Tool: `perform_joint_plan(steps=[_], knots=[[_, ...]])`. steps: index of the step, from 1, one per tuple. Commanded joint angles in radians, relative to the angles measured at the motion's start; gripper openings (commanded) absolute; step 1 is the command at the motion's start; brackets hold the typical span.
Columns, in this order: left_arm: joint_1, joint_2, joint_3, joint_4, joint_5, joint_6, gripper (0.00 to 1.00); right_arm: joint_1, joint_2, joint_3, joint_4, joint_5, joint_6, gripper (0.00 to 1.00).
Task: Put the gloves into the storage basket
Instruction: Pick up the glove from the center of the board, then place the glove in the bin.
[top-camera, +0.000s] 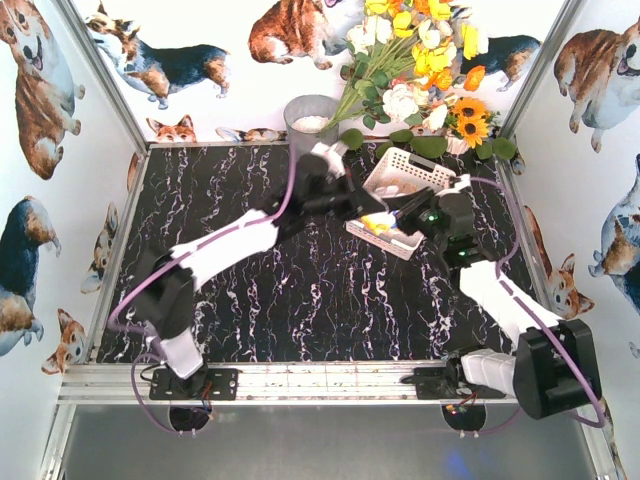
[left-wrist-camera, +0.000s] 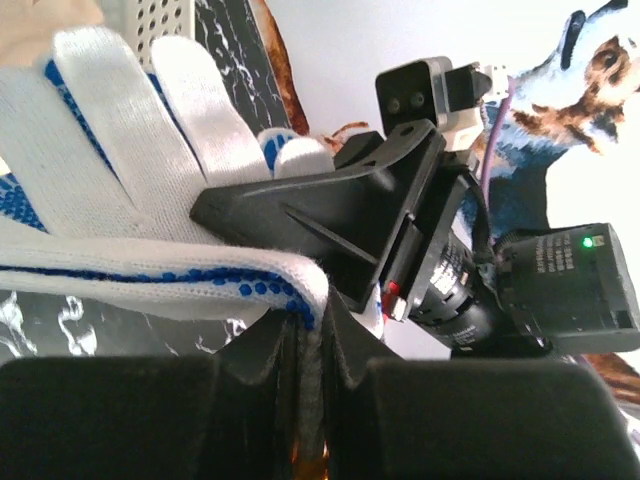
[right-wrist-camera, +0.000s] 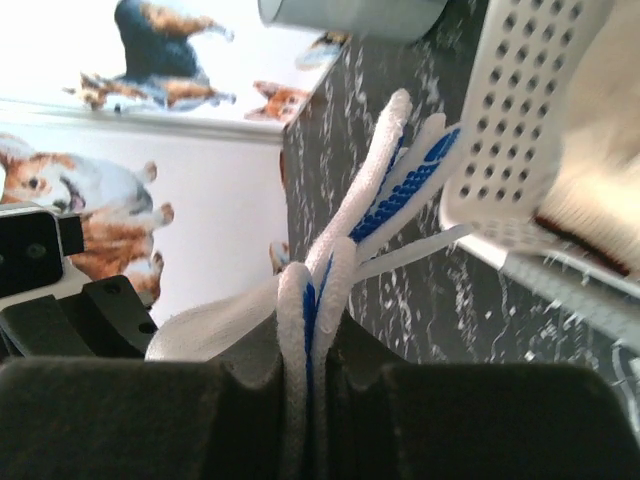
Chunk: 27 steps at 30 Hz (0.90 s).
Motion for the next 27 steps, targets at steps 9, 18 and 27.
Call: perform_joint_plan(steps=[9,18,27], knots=[[0.058,0.410,0.507,-0.210,0.129,0.313,0.00,-0.151,0.146,0.070,0.244,-0.088,-0.157,0.00],[0.093,0.633,0.772,-0.305,0.174,0.472,0.00,-0.178,0.351,0.141,0.474,-0.146,-0.243,0.00],[0.114,0.771,0.891,-0.192,0.201,0.524,0.00,-0.186,0.448,0.220,0.507,-0.139,-0.405,0.00]])
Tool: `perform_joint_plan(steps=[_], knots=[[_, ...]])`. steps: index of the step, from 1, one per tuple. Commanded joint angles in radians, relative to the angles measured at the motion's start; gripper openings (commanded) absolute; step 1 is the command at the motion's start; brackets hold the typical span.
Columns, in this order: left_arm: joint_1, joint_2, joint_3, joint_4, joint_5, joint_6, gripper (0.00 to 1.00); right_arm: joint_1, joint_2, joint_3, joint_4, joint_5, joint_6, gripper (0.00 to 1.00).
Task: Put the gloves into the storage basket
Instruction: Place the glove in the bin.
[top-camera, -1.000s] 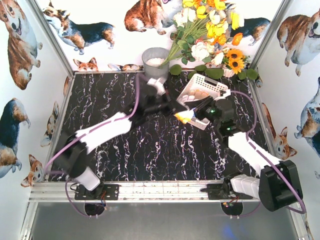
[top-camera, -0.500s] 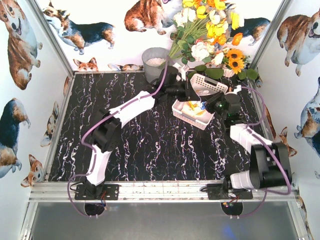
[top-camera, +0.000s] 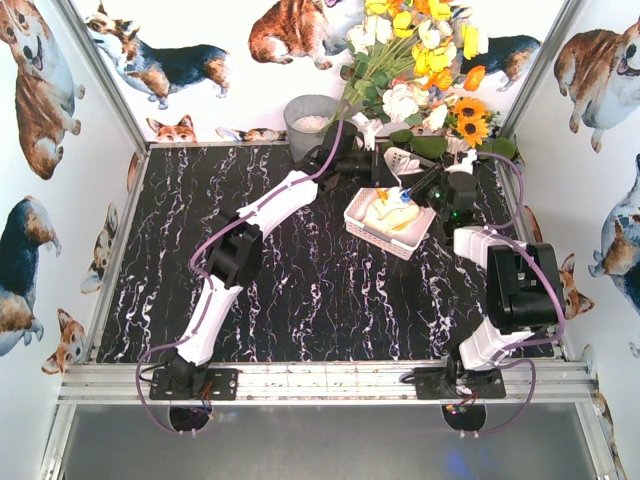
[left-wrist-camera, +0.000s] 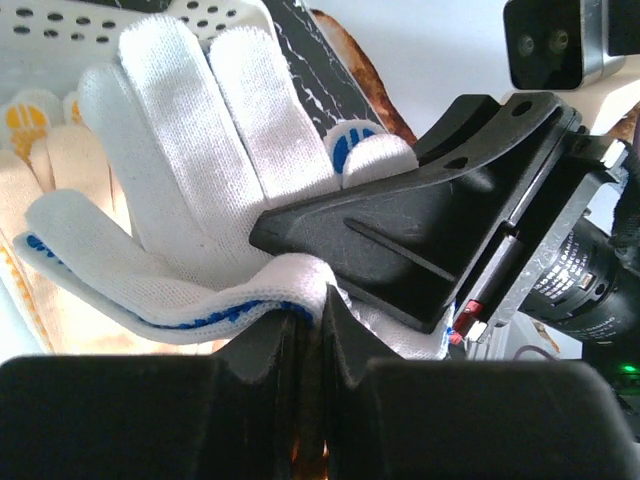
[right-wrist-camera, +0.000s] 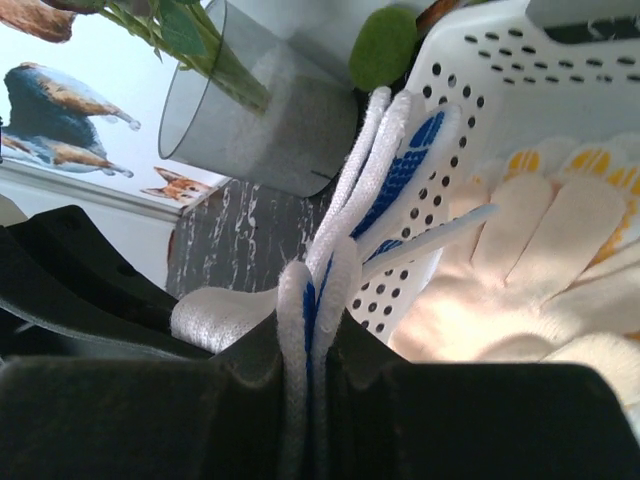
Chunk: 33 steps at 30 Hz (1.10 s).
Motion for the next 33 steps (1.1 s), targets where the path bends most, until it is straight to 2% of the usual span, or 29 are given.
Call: perform_joint_plan(steps=[1,9,18,21,27,33], knots=[[0.011,0.083,0.034,0.108,-0.022,0.074,0.00,0.022,0.009,0.057,0.187,-0.092,-0.094,0.00],[0.012,0.165,0.056,0.083,-0.033,0.126,0.00,0.022,0.128,0.043,0.239,-0.098,-0.153,0.00],[0.012,0.135,0.009,-0.018,-0.120,0.206,0.00,0.023,0.135,-0.022,0.264,-0.110,-0.139,0.00],[0.012,0.109,-0.031,-0.020,-0.141,0.222,0.05,0.026,0.132,-0.053,0.269,-0.101,-0.136,0.00],[0.010,0.054,-0.073,-0.021,-0.152,0.234,0.26,0.038,0.158,-0.054,0.269,-0.097,-0.134,0.00],[0.006,-0.024,-0.134,-0.001,-0.158,0.241,0.38,0.042,0.178,-0.048,0.254,-0.082,-0.148,0.00]])
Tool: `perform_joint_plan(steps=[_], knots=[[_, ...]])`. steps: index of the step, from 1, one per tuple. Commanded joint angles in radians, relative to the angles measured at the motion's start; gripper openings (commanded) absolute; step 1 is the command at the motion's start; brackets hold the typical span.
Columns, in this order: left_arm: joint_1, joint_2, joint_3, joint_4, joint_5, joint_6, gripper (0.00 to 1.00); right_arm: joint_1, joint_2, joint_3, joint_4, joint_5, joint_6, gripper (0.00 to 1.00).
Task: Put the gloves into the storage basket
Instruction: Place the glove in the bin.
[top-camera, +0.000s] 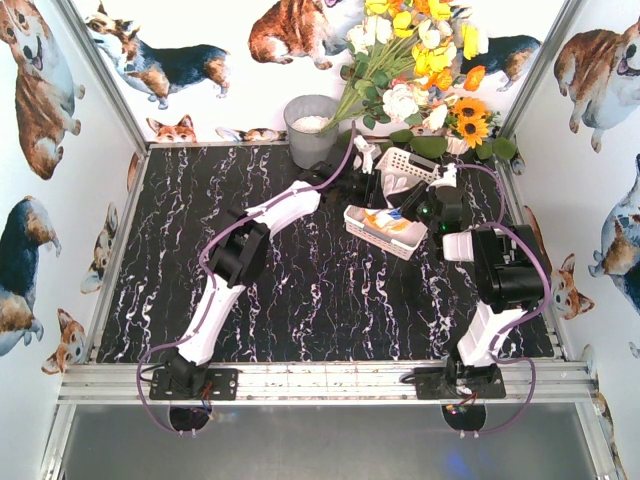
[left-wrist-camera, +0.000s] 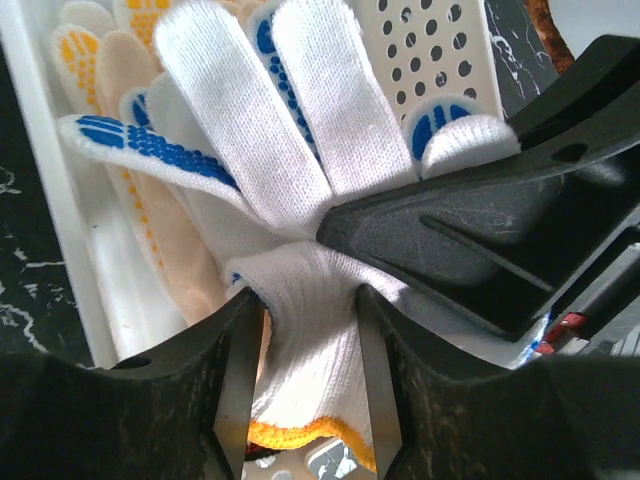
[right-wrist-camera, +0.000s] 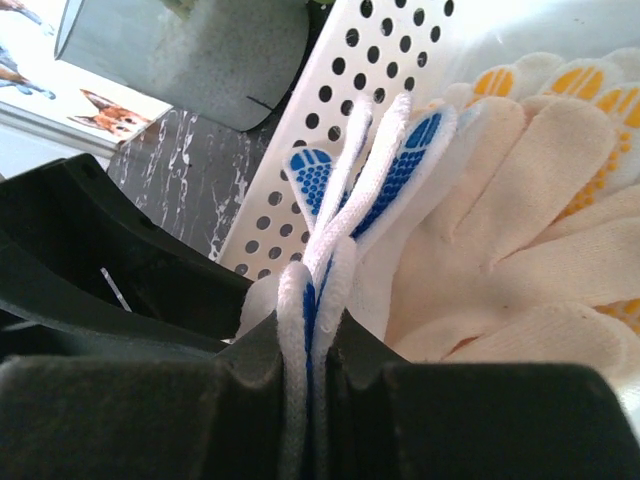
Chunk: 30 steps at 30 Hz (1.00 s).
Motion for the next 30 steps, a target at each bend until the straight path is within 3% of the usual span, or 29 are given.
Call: perform_joint_plan(steps=[1,11,18,25,30], knots=[[0.006,-0.083,-0.031,0.029,-0.059,0.038,0.39,0.019,0.009,0.011,0.097,-0.050,0.007,0.00],[0.002,-0.173,-0.047,-0.097,-0.172,0.114,0.47,0.020,0.029,0.013,0.052,-0.038,-0.047,0.00],[-0.026,-0.217,-0.056,-0.137,-0.250,0.160,0.46,0.020,0.034,0.013,0.050,-0.017,-0.061,0.00],[-0.061,-0.158,-0.070,-0.108,-0.165,0.116,0.21,0.020,0.032,0.012,0.041,0.002,-0.069,0.03],[-0.064,-0.110,-0.083,-0.082,-0.173,0.092,0.13,0.020,0.002,0.009,0.014,0.020,-0.089,0.10]])
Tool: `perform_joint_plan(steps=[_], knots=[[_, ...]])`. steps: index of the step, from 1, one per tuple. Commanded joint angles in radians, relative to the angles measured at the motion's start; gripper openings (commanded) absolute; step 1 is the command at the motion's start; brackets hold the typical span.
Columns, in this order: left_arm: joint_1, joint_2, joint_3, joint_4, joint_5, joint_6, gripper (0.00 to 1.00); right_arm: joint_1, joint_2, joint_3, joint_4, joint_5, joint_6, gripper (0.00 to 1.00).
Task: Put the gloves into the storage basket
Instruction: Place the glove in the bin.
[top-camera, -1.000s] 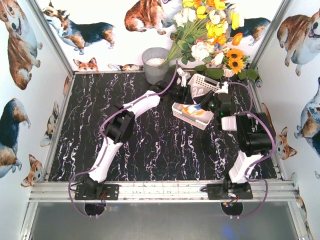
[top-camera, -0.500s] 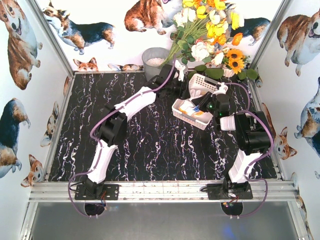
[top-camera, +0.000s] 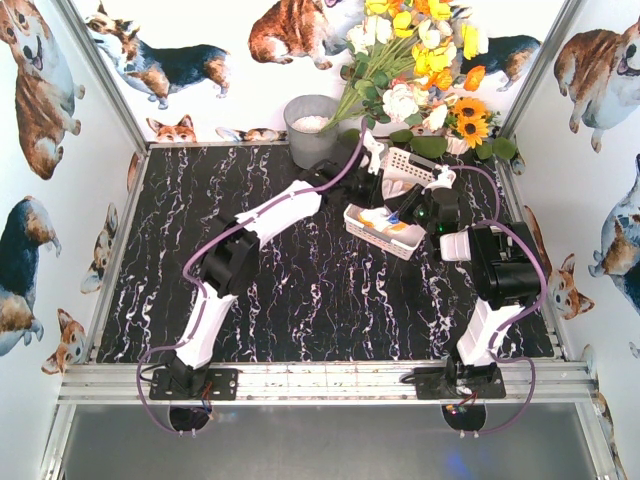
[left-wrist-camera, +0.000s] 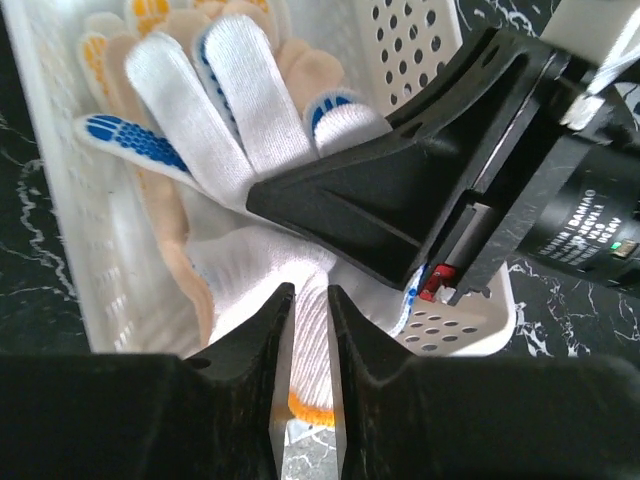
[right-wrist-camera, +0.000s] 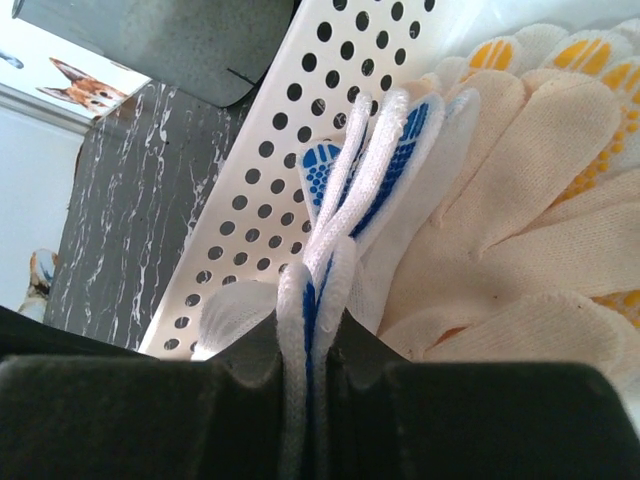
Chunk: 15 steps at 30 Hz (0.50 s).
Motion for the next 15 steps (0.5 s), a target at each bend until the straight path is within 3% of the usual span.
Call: perform_joint_plan(steps=[1,6,13,15], knots=[[-0.004,0.068,-0.011,0.037,0.014,-0.019,0.13,0.007,-0.031,0.010,0.007,0.028,-0.042,0.11],[-0.001,0.126,0.010,0.050,0.000,-0.029,0.11,0.007,-0.030,0.017,-0.003,0.027,-0.053,0.19],[0.006,0.166,0.006,0.102,-0.005,-0.060,0.11,0.005,-0.099,0.045,-0.086,0.013,-0.086,0.36],[0.007,0.169,0.004,0.112,-0.004,-0.064,0.11,0.002,-0.136,0.059,-0.137,0.020,-0.108,0.46]])
